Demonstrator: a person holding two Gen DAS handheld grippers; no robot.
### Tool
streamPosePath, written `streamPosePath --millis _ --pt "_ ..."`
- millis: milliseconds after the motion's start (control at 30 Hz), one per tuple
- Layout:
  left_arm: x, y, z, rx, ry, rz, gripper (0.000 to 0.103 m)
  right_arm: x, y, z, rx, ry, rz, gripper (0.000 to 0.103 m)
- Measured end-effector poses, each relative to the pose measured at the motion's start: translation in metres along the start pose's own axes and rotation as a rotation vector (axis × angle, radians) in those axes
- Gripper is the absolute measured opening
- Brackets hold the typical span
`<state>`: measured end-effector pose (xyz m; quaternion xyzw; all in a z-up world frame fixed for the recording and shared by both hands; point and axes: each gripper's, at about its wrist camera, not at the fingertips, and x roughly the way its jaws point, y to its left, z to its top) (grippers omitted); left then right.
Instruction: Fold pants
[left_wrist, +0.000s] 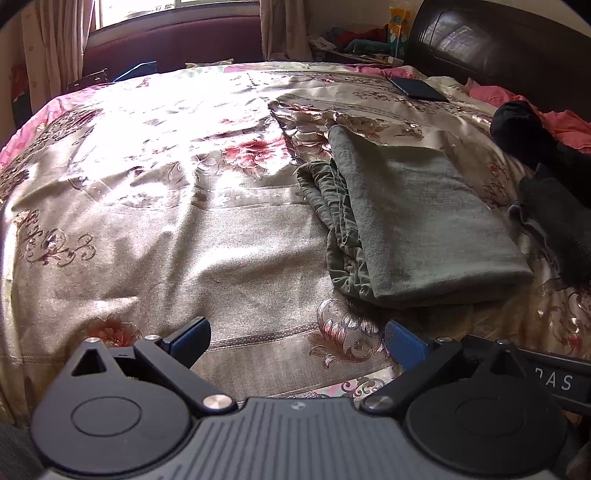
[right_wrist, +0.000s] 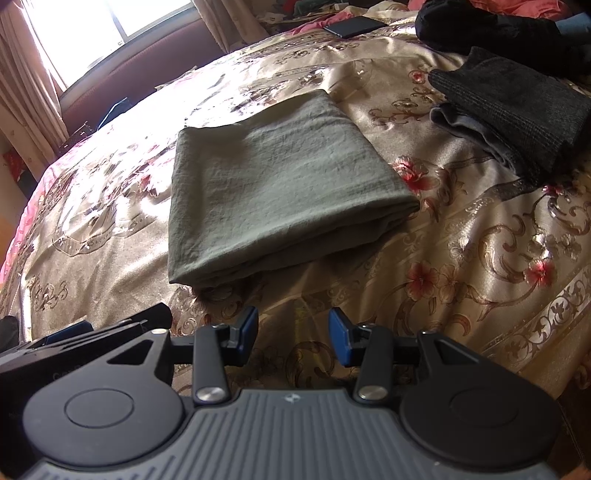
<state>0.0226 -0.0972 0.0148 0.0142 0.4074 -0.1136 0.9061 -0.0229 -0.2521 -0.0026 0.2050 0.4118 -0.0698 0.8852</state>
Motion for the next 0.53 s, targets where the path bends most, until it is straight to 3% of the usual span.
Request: streamPosePath --millis 533 --pt "-0.0025 -0.0019 0.0000 0.008 -0.015 -0.001 0.103 0.0005 0.0005 -0.0006 -0.002 0.002 -0.001 0.043"
